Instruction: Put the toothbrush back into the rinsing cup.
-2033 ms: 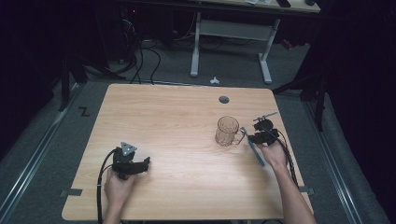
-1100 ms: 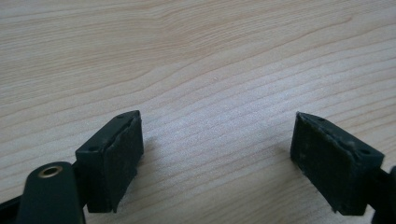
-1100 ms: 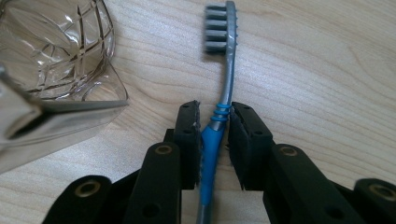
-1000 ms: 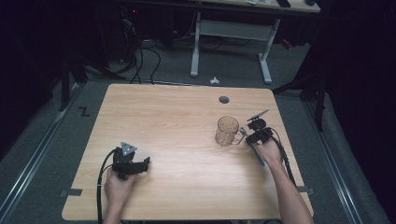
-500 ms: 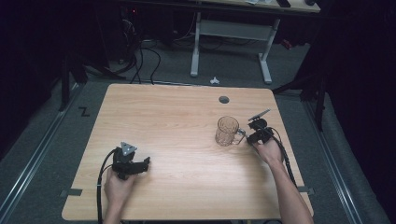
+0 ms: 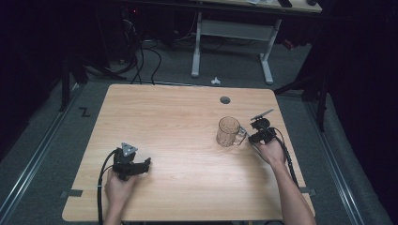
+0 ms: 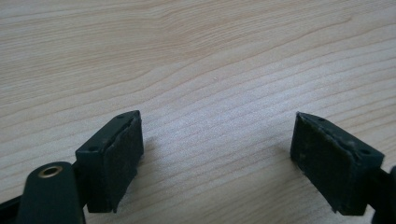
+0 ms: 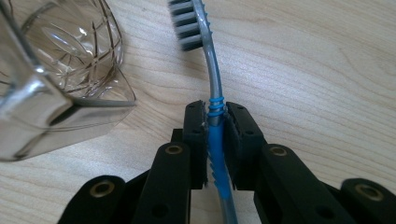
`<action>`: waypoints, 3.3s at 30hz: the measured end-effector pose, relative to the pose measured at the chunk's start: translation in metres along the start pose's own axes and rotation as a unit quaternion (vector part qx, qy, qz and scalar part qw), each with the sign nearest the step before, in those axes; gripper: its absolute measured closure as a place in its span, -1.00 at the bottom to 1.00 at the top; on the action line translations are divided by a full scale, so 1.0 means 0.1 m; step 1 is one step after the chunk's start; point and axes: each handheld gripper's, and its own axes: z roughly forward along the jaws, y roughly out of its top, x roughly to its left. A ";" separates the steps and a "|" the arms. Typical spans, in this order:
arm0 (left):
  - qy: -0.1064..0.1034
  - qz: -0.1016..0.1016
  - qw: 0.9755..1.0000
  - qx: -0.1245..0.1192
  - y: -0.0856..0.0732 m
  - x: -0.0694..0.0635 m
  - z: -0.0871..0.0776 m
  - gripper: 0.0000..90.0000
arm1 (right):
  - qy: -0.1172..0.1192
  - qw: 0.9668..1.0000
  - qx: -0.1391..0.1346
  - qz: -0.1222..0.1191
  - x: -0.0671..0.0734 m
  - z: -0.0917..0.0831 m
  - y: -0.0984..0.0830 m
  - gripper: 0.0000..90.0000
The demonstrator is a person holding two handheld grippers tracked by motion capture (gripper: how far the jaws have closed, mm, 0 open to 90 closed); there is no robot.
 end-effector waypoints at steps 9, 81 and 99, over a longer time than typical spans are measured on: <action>0.000 0.000 1.000 0.000 0.00 0.00 0.00 -0.60 | 0.005 1.000 -0.020 -0.001 0.00 -0.13 -0.02 0.77; 0.000 0.000 1.000 0.000 0.00 0.00 0.00 -0.61 | 0.068 0.973 -0.217 -0.029 0.17 -0.88 -0.32 0.78; 0.000 0.000 1.000 0.000 0.00 0.00 0.00 -0.61 | 0.073 0.966 -0.245 -0.040 0.23 -0.97 -0.22 0.77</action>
